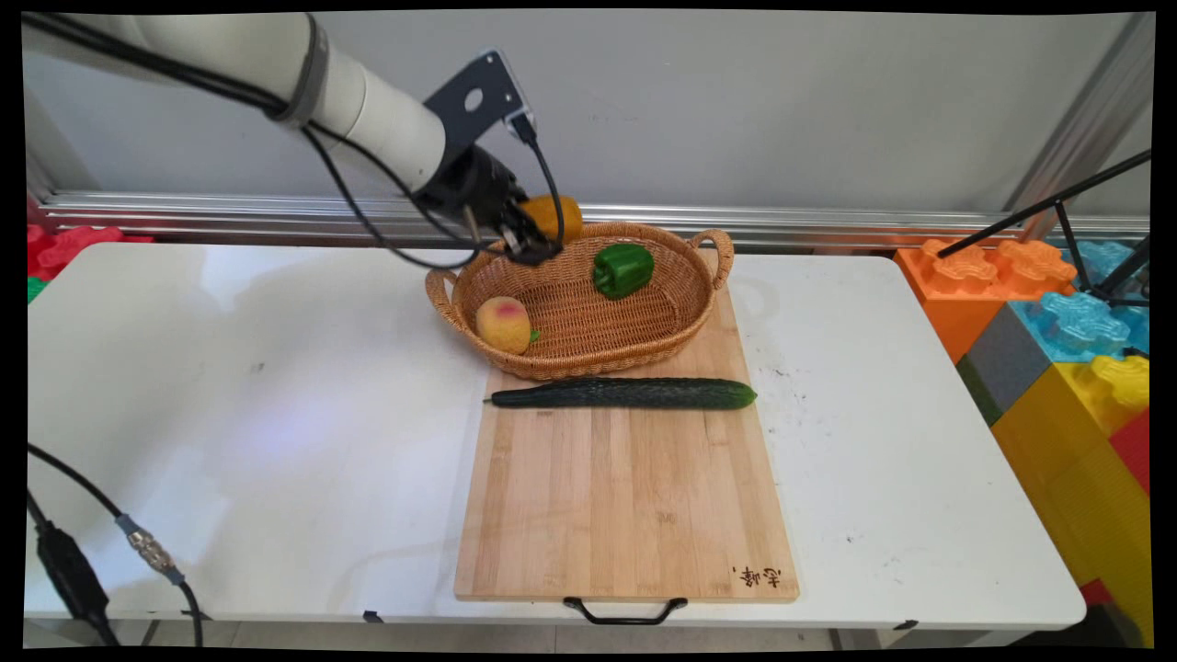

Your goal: Place the picked object in the vegetable basket

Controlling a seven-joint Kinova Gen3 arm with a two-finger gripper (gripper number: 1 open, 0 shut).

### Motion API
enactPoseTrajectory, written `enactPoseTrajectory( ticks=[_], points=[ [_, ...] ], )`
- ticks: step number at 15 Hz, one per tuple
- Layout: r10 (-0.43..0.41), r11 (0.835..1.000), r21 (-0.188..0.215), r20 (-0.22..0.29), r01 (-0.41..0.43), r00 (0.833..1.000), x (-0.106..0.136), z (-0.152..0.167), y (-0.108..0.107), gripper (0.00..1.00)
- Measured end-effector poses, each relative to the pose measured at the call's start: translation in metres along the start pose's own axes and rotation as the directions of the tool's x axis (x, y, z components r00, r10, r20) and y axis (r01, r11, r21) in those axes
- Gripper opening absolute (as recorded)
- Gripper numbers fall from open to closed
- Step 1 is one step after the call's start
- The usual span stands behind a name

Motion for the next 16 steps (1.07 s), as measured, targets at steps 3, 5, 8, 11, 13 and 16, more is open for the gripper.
enactPoseTrajectory(
  ticks=[3, 5, 8, 11, 13, 16],
  points=[
    [-0.017, 0.999, 0.034, 0.023, 0.016, 1.0, -0.004, 0.021, -0.019, 0.0],
    [-0.03, 0.999, 0.02, 0.051, 0.029, 0.998, -0.013, 0.048, -0.022, 0.0],
    [-0.051, 0.998, -0.019, 0.094, 0.053, 0.994, -0.027, 0.09, -0.021, 0.0],
    [-0.061, 0.997, -0.05, 0.113, 0.067, 0.992, -0.035, 0.123, -0.019, 0.0],
    [-0.064, 0.996, -0.062, 0.119, 0.071, 0.991, -0.037, 0.138, -0.018, 0.0],
    [-0.063, 0.995, -0.075, 0.118, 0.072, 0.991, -0.036, 0.15, -0.016, 1.0]
  ],
)
